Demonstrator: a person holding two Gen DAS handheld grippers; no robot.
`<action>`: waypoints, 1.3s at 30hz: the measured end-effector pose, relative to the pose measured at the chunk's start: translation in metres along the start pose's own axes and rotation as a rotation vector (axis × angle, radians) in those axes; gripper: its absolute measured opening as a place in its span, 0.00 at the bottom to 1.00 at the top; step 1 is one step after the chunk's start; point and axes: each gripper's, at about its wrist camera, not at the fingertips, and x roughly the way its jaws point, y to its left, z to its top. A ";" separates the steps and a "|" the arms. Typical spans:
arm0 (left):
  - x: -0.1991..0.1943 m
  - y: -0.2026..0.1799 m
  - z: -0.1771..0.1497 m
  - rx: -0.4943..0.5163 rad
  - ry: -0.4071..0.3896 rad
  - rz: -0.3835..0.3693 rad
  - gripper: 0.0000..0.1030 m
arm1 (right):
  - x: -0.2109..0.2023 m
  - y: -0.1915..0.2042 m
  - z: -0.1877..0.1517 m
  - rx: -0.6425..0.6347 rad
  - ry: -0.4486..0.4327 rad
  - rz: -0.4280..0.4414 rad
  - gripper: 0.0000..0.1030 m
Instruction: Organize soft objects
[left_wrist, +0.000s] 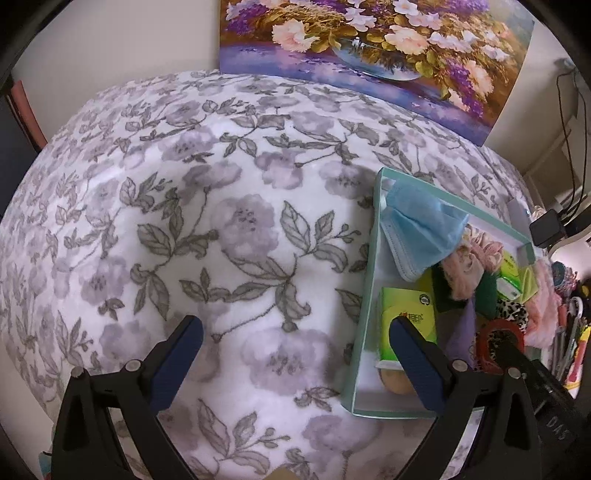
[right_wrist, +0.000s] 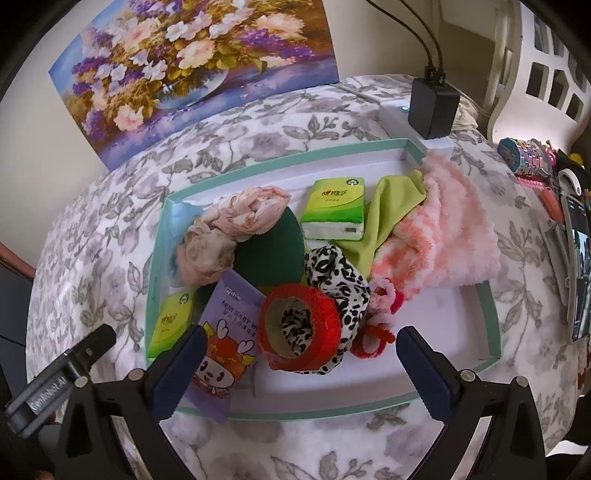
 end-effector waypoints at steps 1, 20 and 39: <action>0.000 0.000 0.000 -0.001 0.003 -0.002 0.98 | 0.000 0.001 0.000 -0.004 0.002 -0.001 1.00; -0.002 0.012 -0.014 0.053 0.103 0.133 0.98 | -0.012 0.014 -0.017 -0.038 0.009 0.013 1.00; -0.055 0.035 -0.039 0.038 -0.036 0.082 0.98 | -0.049 0.033 -0.036 -0.098 -0.064 0.026 1.00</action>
